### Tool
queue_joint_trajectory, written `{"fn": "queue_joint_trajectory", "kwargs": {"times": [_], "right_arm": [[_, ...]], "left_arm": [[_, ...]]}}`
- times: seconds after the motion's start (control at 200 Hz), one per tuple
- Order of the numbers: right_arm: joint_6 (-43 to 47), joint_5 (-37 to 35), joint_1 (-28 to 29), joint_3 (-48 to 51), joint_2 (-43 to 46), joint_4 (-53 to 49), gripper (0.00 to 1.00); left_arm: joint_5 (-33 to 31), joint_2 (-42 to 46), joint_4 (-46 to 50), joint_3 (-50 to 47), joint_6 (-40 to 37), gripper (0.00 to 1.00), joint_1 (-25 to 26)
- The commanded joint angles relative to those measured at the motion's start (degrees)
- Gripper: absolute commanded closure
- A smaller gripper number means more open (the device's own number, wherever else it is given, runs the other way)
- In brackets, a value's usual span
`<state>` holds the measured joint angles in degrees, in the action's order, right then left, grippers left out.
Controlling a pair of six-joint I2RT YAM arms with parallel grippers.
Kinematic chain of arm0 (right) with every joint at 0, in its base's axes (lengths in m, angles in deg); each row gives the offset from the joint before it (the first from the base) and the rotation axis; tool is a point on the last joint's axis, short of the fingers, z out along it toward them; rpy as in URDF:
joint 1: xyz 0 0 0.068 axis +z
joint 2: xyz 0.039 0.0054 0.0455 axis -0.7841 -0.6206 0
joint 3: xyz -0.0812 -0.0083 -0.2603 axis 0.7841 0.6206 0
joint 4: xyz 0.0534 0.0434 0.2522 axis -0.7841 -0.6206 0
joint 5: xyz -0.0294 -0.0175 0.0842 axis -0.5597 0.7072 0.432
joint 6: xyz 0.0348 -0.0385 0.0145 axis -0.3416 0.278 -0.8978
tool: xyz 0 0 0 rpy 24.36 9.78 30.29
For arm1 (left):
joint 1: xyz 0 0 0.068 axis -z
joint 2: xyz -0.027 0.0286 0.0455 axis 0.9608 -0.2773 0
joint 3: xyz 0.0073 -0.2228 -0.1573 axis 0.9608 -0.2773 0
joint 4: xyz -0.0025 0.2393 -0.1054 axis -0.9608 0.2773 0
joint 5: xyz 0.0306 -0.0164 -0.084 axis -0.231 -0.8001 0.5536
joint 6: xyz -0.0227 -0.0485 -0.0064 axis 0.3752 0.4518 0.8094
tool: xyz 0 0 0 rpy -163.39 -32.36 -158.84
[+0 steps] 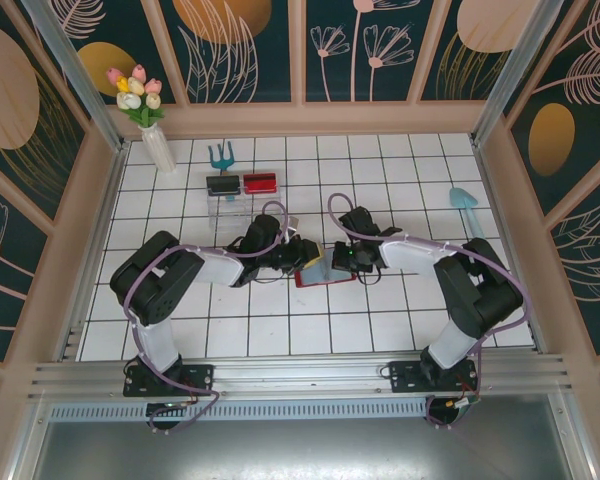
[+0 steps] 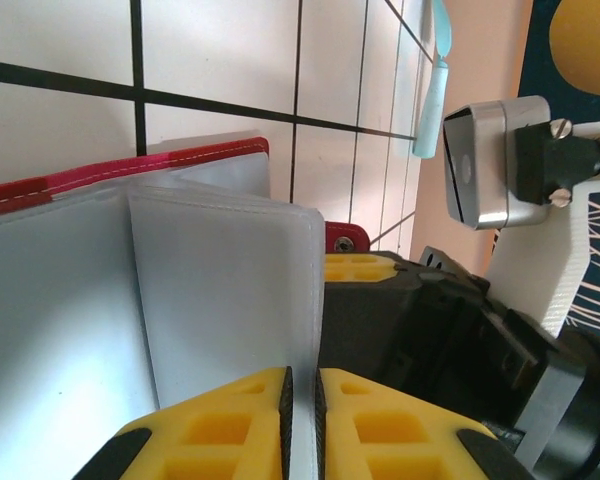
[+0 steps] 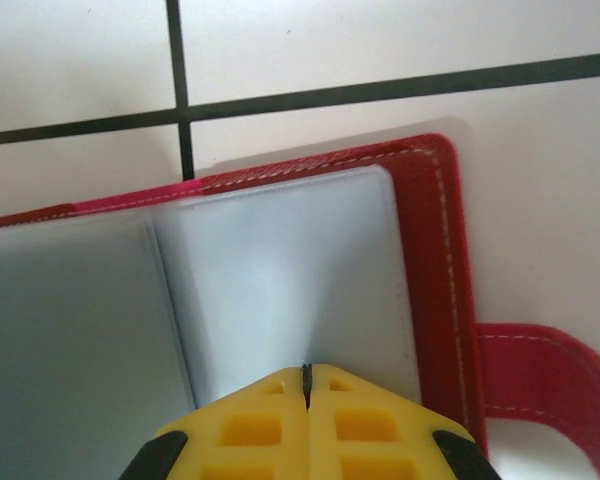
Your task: Take the credit cards out of the card holder
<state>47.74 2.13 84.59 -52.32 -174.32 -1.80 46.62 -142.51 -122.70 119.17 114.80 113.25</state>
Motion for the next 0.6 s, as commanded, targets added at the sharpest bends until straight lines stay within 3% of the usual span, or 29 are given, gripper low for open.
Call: {"fn": "queue_joint_trajectory", "kwargs": {"times": [0.0, 0.175, 0.47, 0.596], "right_arm": [[-0.9, 1.3, -1.3, 0.9, 2.8, 0.0, 1.00], [-0.5, 4.7, -3.7, 1.3, 6.3, 0.7, 0.95], [1.9, 13.5, -2.7, 4.3, 11.0, 5.0, 0.66], [3.0, 15.7, -1.9, 4.6, 10.6, 5.5, 0.63]], "left_arm": [[0.8, -1.0, -2.2, -0.9, 0.4, 0.83, 0.2], [0.9, -1.6, -1.8, -0.5, 0.3, 0.82, 0.2], [1.2, -2.2, -0.9, 0.6, -0.1, 0.80, 0.3], [1.3, -2.3, -0.7, 0.9, -0.1, 0.79, 0.2]]}}
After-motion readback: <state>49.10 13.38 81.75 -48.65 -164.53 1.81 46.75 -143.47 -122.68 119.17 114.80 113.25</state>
